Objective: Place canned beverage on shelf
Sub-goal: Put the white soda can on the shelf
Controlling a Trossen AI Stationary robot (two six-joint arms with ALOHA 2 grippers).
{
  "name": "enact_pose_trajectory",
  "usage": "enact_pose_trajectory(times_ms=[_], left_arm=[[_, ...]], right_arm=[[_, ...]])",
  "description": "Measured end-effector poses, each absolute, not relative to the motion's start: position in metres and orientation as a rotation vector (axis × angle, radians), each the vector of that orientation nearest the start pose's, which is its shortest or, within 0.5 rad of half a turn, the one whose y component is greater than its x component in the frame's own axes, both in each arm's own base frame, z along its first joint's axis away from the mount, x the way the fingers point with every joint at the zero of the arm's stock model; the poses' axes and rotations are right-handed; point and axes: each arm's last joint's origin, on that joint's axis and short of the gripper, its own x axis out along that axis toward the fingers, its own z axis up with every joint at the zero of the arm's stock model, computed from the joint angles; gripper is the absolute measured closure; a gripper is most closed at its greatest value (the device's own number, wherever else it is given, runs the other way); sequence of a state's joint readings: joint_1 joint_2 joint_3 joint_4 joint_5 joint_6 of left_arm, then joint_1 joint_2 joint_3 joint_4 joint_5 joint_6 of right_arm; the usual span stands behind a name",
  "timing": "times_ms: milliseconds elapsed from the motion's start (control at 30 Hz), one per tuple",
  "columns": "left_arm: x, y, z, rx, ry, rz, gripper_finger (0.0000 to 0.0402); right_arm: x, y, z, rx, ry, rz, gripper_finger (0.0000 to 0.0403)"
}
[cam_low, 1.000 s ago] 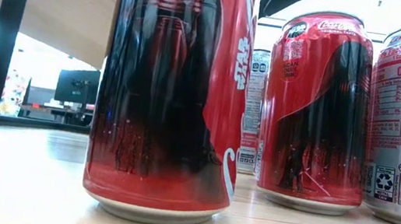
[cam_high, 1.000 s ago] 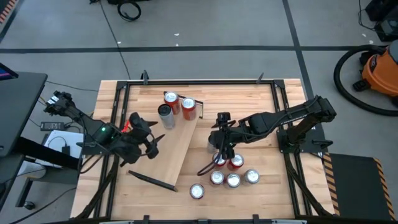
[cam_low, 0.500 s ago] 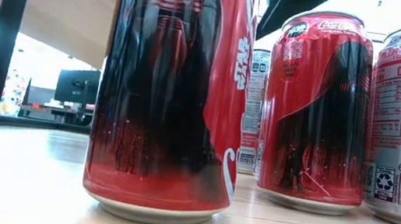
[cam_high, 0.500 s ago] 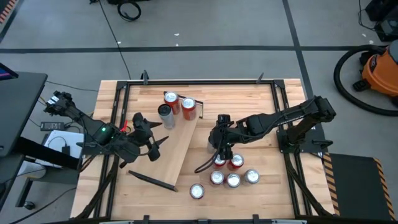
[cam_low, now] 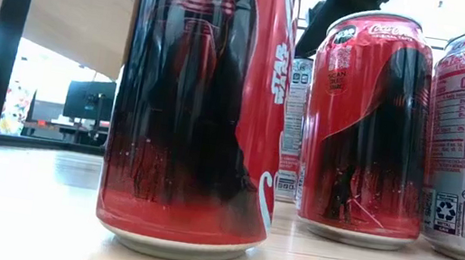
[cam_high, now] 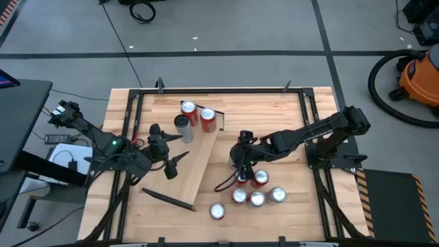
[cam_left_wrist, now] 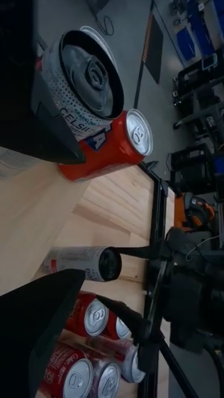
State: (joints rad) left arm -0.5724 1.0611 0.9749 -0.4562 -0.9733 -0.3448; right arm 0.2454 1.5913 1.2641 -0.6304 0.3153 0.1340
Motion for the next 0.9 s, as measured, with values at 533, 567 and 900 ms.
enact_pose_trajectory(times_ms=[533, 567, 900], left_arm=[[0.1915, -0.0950, 0.3292, 0.043, 0.316, 0.448, 0.0100], [0.1915, -0.0950, 0.3292, 0.043, 0.316, 0.448, 0.0100], [0.1915, -0.0950, 0.3292, 0.043, 0.316, 0.448, 0.0100]], right_arm=[[0.3243, 0.0623, 0.2603, -0.171, 0.937, -0.092, 0.0056], [0.3243, 0.0620, 0.2603, -0.173, 0.938, -0.092, 0.0056], [0.3238, 0.0712, 0.2658, -0.306, 0.918, -0.021, 0.0056]])
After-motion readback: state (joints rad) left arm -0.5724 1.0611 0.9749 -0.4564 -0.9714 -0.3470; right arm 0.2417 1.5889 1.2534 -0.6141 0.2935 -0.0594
